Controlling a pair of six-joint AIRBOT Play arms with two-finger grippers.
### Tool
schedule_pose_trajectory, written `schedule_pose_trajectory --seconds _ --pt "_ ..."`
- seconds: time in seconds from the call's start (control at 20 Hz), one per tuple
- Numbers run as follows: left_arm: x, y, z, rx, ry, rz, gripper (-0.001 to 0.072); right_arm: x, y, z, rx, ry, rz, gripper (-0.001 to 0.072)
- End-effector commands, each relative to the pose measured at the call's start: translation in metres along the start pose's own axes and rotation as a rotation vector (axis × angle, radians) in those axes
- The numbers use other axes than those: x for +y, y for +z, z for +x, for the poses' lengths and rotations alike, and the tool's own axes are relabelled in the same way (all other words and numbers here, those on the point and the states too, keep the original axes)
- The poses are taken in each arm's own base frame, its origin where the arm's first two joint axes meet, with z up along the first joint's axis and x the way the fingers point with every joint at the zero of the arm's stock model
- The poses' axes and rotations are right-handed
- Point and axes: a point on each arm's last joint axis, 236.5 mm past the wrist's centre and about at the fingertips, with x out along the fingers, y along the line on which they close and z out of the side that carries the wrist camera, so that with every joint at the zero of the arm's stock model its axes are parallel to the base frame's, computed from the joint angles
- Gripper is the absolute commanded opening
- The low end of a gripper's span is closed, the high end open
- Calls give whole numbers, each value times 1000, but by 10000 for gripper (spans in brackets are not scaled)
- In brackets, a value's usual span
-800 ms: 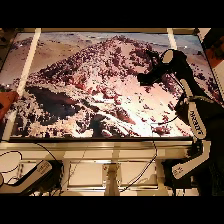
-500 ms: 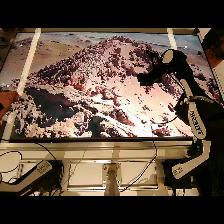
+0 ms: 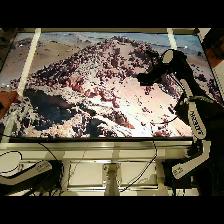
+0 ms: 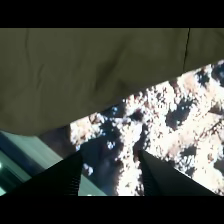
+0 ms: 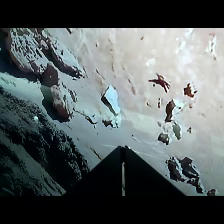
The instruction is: Fold the clothes and pants, and hang the long-sleeved shirts on hangers.
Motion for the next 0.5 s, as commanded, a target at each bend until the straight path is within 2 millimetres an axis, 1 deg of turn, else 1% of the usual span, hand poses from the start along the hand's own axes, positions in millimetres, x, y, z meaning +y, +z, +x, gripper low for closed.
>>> schedule_pose_trajectory --seconds 0.0,0.05,0.15,0.25,0.3,0.35,0.45 --pt "5 31 7 -130 36 157 443 0 0 0 0 0 1 10" --pt "5 30 12 -127 38 216 444 0 0 0 0 0 1 11" --pt "0 22 26 -97 31 330 444 0 0 0 0 0 1 11" --pt "-7 20 39 -93 23 418 451 0 0 0 0 0 1 11" --pt "-14 23 44 -105 17 442 616 0 0 0 0 0 1 10" --pt "-23 25 49 -115 8 455 716 0 0 0 0 0 1 10" --pt "-44 24 63 -123 -13 545 716 0 0 0 0 0 1 11"
